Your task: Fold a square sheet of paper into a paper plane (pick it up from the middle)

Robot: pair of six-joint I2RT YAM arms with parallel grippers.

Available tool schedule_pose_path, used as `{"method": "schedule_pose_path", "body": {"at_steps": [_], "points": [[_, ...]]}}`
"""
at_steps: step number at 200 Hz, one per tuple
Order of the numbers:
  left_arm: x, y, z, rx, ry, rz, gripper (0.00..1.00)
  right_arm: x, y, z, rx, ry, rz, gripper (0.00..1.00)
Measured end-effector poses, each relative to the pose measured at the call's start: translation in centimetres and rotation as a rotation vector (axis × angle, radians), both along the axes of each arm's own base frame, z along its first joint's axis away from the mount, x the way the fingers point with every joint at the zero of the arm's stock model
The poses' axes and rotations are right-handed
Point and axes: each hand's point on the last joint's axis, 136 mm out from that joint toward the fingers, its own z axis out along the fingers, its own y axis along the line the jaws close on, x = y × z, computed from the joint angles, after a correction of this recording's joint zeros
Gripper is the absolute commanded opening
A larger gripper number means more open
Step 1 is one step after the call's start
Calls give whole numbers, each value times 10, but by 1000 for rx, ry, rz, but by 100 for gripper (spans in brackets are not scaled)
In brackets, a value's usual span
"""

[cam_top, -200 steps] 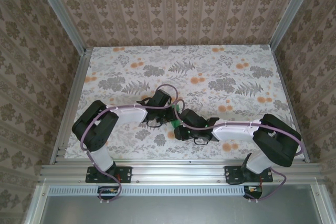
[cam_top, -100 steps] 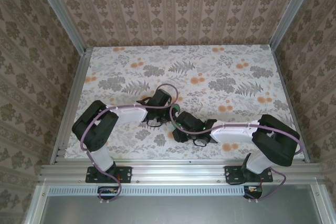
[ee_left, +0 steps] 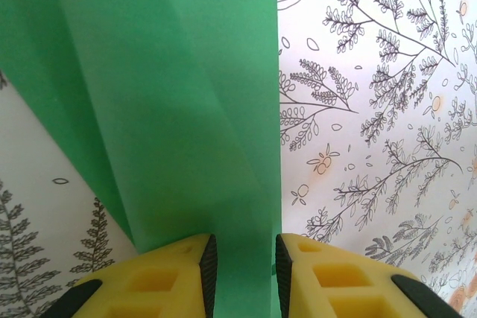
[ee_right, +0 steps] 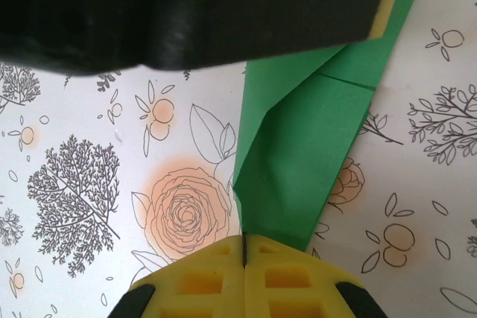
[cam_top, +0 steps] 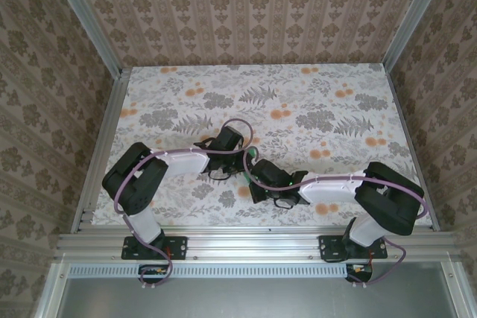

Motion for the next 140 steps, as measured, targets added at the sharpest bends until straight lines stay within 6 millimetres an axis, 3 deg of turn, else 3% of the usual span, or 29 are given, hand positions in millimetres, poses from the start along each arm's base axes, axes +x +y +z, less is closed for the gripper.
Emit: {"method": "schedule_pose_path", "body": {"at_steps": [77, 118, 140], "points": [[1, -2, 2, -7, 0, -3, 31, 2, -3, -8, 236, 120, -106, 0], [4, -3, 5, -14, -4, 1, 30, 3, -2, 0, 267, 120, -113, 23], [4, -3, 6, -16, -4, 0, 30, 6, -4, 15, 280, 78, -108, 28]]}}
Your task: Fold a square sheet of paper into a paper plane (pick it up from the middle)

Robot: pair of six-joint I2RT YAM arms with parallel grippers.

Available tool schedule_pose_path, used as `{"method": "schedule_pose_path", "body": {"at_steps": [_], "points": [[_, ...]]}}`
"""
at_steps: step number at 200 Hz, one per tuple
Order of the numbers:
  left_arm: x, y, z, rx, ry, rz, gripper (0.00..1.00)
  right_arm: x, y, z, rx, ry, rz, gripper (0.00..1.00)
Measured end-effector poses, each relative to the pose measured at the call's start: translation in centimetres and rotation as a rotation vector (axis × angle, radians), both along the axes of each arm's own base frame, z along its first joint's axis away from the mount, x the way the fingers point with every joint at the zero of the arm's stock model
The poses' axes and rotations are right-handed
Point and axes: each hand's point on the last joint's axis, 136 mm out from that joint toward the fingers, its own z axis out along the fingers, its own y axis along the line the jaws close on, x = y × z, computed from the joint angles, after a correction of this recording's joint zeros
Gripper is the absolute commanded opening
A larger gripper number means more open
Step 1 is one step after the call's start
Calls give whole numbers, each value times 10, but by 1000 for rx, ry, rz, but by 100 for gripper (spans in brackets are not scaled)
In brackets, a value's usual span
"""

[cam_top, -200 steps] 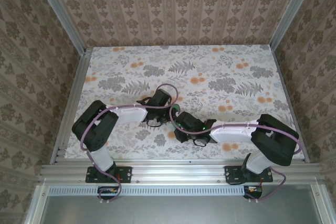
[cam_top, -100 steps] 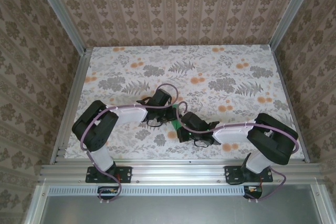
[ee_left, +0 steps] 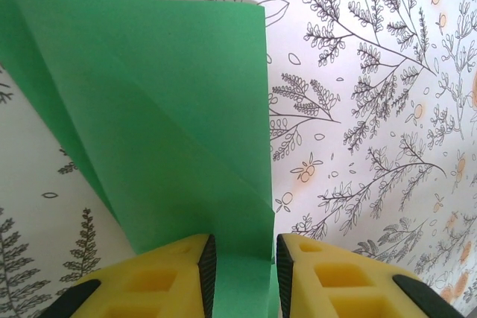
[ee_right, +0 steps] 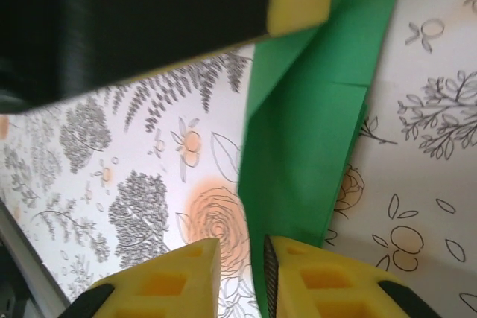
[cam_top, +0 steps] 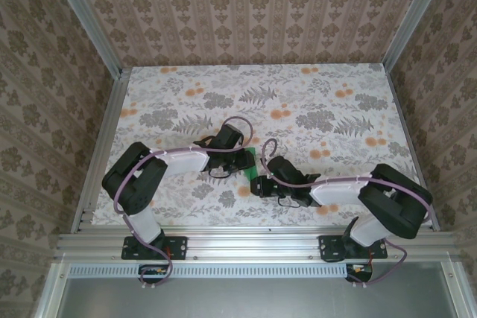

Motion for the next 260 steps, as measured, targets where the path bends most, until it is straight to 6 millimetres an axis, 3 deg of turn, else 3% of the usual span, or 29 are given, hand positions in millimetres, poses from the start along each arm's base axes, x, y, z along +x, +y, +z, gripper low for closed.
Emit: {"method": "schedule_pose_path", "body": {"at_steps": [17, 46, 106, 143, 212, 260], "points": [[0, 0, 0, -2, 2, -2, 30, 2, -2, 8, -3, -30, -4, 39], [0, 0, 0, -2, 2, -2, 30, 1, -9, 2, -37, -18, -12, 48], [0, 0, 0, -2, 2, -2, 30, -1, -13, -16, -110, 26, -11, 48], [0, 0, 0, -2, 2, -2, 30, 4, -6, -17, -113, 29, 1, 43], [1, 1, 0, -5, 5, 3, 30, 8, -8, -22, -114, 58, -21, 19], [1, 1, 0, -6, 6, 1, 30, 9, -10, -25, -54, 89, -41, 14]]}}
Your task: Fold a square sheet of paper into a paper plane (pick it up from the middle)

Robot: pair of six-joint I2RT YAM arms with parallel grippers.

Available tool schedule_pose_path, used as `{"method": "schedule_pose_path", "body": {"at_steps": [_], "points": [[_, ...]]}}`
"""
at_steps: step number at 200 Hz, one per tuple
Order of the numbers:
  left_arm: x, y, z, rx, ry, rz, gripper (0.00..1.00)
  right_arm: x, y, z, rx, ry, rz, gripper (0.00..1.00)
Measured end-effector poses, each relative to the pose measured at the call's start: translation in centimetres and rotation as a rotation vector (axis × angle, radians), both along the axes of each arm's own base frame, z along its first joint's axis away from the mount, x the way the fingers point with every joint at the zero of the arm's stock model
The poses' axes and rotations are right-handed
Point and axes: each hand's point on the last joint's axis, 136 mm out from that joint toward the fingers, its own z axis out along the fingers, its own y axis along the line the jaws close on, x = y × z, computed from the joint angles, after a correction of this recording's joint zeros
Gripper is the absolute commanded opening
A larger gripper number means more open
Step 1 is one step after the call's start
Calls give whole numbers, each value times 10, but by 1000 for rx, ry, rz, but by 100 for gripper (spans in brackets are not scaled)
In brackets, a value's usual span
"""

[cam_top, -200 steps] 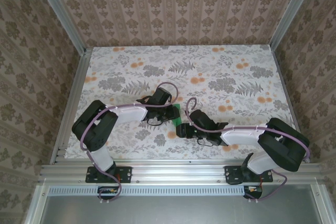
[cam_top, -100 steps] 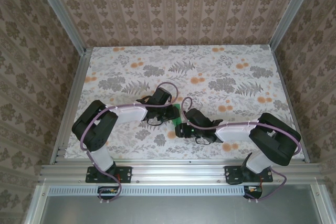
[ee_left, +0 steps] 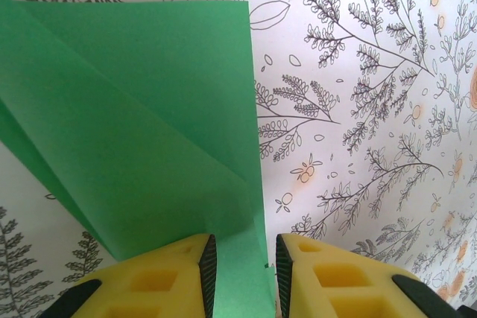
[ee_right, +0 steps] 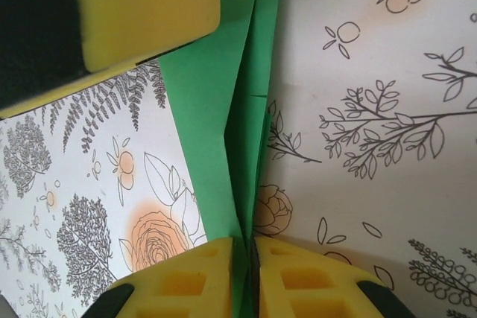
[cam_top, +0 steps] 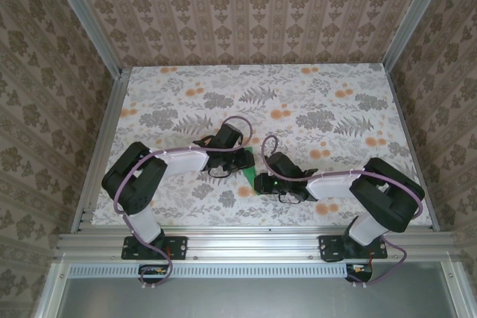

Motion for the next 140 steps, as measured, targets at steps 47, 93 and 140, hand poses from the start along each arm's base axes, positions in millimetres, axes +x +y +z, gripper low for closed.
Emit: {"method": "schedule_pose_path", "body": {"at_steps": [47, 93, 140], "points": [[2, 1, 0, 0, 0, 5, 30, 1, 3, -1, 28, 22, -1, 15], [1, 0, 1, -6, 3, 1, 35, 2, 4, -1, 14, 38, -4, 16], [-1, -9, 6, -51, 5, -36, 35, 2, 4, -2, 5, 47, -4, 17]]}}
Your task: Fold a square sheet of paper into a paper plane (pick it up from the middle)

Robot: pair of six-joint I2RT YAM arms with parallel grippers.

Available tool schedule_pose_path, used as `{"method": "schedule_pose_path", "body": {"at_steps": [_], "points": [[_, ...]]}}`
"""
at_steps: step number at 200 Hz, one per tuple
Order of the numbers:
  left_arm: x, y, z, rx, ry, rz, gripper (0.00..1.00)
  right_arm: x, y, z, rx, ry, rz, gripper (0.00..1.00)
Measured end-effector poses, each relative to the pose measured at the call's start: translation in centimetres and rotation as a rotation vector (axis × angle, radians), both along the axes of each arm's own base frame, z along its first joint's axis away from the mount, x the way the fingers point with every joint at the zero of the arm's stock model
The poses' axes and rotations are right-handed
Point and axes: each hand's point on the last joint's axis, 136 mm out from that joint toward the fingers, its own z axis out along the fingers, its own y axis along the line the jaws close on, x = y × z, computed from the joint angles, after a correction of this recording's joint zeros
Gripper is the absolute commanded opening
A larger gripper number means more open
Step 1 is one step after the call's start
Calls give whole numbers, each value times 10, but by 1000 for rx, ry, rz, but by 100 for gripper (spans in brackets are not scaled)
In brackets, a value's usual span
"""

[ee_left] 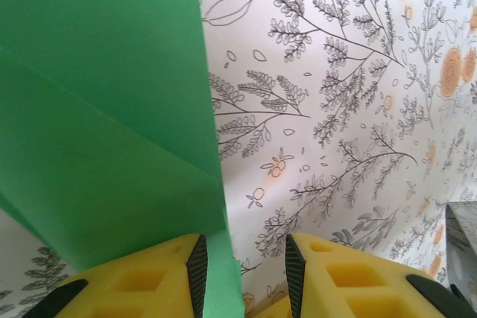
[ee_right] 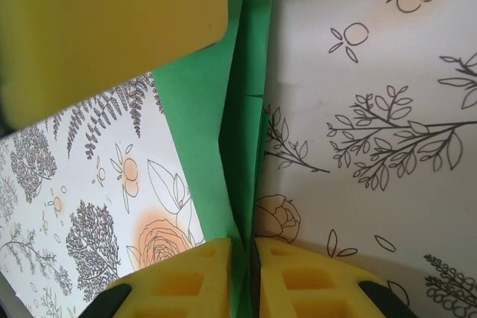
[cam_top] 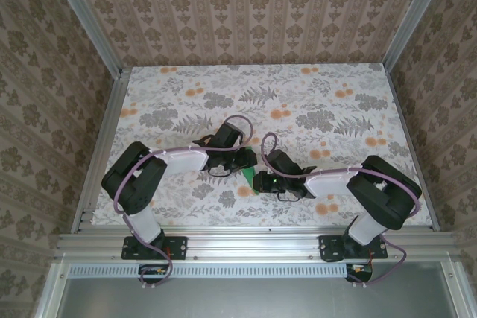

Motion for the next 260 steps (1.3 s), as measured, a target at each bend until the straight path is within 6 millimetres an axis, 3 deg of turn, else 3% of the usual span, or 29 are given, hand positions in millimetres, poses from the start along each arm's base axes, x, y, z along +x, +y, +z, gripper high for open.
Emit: {"method": "schedule_pose_path", "body": {"at_steps": [35, 46, 66, 94, 125, 188, 260], "points": [[0, 0, -17, 23, 31, -1, 32, 0, 1, 1, 0, 3, 1, 24], [1, 1, -17, 20, 33, 1, 31, 0, 1, 3, 4, 1, 3, 30], [1, 1, -17, 20, 33, 1, 31, -2, -2, 10, 8, 1, -4, 31], [1, 1, -18, 20, 33, 0, 31, -2, -8, 32, 50, -34, -19, 20], [1, 1, -18, 20, 33, 0, 31, -4, 4, 49, 140, -28, 11, 12], [0, 1, -18, 21, 32, -4, 31, -8, 18, 10, 169, 129, 0, 9], [0, 1, -18, 20, 31, -7, 31, -10, 23, 0, 229, 206, -8, 8]]}}
